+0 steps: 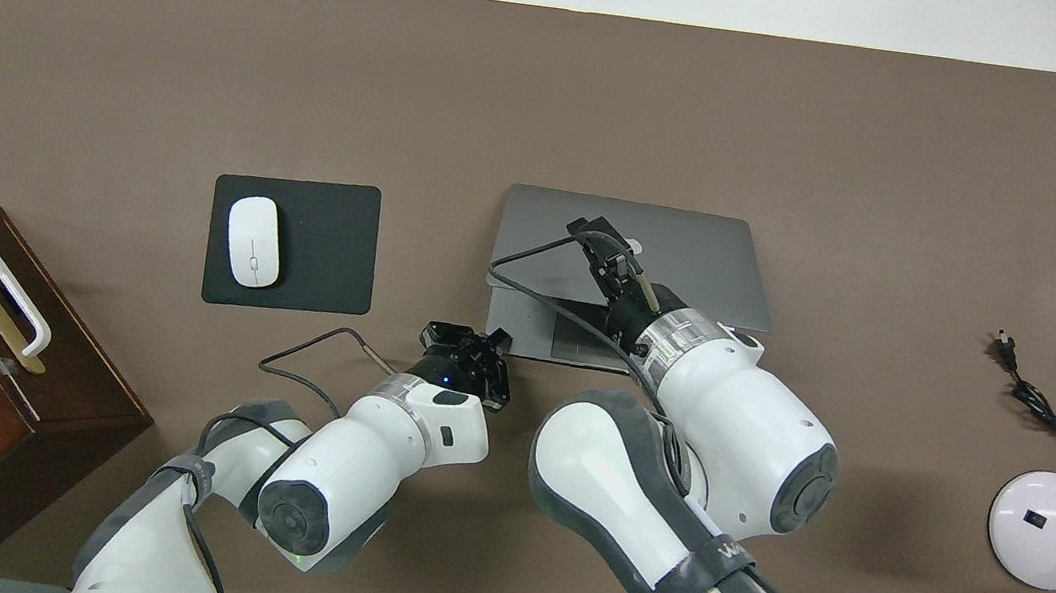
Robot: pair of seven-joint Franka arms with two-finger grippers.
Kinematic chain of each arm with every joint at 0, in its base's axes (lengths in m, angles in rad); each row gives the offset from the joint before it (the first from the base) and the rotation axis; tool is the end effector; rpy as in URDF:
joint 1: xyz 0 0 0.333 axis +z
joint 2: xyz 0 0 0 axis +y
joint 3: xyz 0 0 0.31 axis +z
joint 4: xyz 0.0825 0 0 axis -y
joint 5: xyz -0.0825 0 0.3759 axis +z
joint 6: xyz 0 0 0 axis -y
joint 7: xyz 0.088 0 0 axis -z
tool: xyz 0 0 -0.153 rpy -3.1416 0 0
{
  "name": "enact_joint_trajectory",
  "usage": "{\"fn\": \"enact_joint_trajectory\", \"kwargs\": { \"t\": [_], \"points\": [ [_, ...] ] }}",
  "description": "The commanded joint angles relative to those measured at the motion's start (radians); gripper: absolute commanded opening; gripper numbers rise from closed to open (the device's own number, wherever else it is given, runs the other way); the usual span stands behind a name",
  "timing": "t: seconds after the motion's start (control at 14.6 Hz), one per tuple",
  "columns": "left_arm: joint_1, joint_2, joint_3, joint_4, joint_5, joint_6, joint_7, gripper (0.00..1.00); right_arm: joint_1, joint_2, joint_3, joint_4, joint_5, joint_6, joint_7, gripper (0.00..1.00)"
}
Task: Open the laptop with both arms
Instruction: 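Lift the lid upward and away with the right gripper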
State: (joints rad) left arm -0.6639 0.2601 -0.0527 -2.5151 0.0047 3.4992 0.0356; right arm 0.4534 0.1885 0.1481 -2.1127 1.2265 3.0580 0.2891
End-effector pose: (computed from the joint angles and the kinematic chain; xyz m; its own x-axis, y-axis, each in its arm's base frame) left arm 0.4053 -0.3544 0.2338 0.5448 -0.5139 0.6626 -0.6786 -0.7344 -0.0117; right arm 0.5438 0.2854 0.3442 0.6397 -0.7675 -0.0405 -0.5432 -0.4143 -0.7303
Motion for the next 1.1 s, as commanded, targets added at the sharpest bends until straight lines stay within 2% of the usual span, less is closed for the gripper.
{"fn": "enact_joint_trajectory", "kwargs": {
  "t": [0.0,0.27,0.69,1.03],
  "points": [
    [-0.013,0.083,0.027,0.029,0.012,0.003,0.017,0.00,-0.059,0.063,0.002,0.071,-0.079,-0.053,-0.045,1.00],
    [-0.013,0.083,0.027,0.029,0.012,0.003,0.020,0.00,-0.090,0.098,0.001,0.160,-0.084,-0.103,-0.045,1.00],
    [-0.011,0.083,0.027,0.029,0.014,0.003,0.026,0.00,-0.122,0.112,-0.001,0.198,-0.134,-0.154,-0.045,1.00],
    [-0.010,0.083,0.027,0.029,0.014,0.004,0.032,0.00,-0.137,0.202,-0.001,0.305,-0.151,-0.163,-0.045,1.00]
  ]
}}
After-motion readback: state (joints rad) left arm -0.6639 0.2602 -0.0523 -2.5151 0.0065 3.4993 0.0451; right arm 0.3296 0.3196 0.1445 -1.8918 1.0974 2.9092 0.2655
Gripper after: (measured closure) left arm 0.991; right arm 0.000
